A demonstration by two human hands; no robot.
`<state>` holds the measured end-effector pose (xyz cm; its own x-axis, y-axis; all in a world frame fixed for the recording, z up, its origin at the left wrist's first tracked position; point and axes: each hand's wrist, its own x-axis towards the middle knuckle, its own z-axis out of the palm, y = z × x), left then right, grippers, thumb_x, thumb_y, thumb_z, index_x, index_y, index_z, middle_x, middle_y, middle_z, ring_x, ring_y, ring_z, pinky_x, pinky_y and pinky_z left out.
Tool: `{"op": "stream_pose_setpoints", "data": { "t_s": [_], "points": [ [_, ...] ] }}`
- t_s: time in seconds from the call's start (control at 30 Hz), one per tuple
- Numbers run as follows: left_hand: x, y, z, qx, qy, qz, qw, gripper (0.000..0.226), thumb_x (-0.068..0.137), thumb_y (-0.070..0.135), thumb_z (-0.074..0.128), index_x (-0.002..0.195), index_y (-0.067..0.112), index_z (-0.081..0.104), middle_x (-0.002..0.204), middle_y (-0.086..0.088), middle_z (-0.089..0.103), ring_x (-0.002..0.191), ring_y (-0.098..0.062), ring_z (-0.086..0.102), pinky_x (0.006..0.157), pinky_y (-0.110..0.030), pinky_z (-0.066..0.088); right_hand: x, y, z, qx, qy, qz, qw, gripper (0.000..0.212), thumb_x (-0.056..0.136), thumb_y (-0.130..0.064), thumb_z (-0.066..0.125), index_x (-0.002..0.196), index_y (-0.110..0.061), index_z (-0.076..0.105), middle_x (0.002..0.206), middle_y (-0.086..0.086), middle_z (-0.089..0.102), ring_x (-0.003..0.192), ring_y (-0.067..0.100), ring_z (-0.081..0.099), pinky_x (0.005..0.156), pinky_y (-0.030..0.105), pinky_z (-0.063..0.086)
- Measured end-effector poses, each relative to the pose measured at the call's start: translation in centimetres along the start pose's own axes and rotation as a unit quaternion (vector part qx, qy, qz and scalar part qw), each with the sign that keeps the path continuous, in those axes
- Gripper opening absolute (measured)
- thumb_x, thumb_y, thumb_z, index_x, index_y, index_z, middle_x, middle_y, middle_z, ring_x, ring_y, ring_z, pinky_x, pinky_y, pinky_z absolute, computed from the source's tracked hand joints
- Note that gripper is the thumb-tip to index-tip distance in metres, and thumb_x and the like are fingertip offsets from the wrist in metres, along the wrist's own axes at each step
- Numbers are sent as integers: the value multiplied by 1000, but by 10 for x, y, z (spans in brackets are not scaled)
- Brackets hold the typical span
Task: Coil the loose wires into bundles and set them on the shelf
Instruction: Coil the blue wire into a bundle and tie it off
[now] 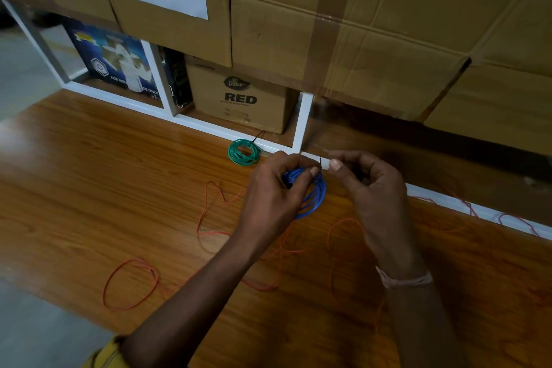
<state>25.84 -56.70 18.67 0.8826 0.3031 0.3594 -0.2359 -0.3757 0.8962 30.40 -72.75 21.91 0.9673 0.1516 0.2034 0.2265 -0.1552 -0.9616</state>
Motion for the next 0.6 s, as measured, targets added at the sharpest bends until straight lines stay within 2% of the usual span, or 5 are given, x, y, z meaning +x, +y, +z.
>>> {"op": "stream_pose_setpoints", "data": {
  "t_s": [0.1, 0.27, 0.37, 0.47, 0.6],
  "points": [
    [-1, -2, -4, 12, -16, 7, 1000, 16, 98, 30, 69, 104, 20, 80, 96, 2, 73, 91, -17, 70, 79, -52, 57, 10, -3, -8, -54, -56, -21, 997, 13, 94, -25, 72, 105, -30, 77, 101, -13, 75, 95, 11, 68, 81, 26, 57],
    [-3, -6, -6, 8, -28, 12, 1000, 12, 99, 26, 71, 103, 19, 79, 94, 1, 73, 89, -19, 71, 77, -53, 56, 21, -3, -9, -90, -123, -34, 988, 4, 91, -21, 76, 94, -21, 78, 95, -2, 75, 88, 20, 66, 73, 25, 53],
    [-4, -7, -8, -15, -44, -1, 999, 10, 102, 24, 71, 105, 18, 78, 99, 2, 75, 93, -19, 72, 80, -52, 58, 22, 0, -6, -71, -127, -37, 989, 1, 91, -18, 76, 90, -18, 76, 90, 3, 75, 82, 12, 65, 71, 17, 51],
    [-3, -7, -13, -59, -73, -20, 995, 12, 103, 25, 70, 106, 16, 77, 100, 1, 77, 96, -19, 74, 84, -51, 59, 25, 4, -3, 7, -143, 21, 989, 4, 89, -13, 76, 86, -13, 74, 86, 8, 72, 76, 8, 61, 66, 18, 49],
    [-2, -7, -18, -86, -97, -28, 991, 10, 99, 23, 75, 100, 13, 76, 95, 0, 76, 92, -17, 74, 81, -42, 60, 29, 15, 2, 67, -179, 86, 978, 27, 76, -32, 83, 85, -8, 75, 83, 17, 56, 67, 13, 45, 55, 22, 36]
  ]
}}
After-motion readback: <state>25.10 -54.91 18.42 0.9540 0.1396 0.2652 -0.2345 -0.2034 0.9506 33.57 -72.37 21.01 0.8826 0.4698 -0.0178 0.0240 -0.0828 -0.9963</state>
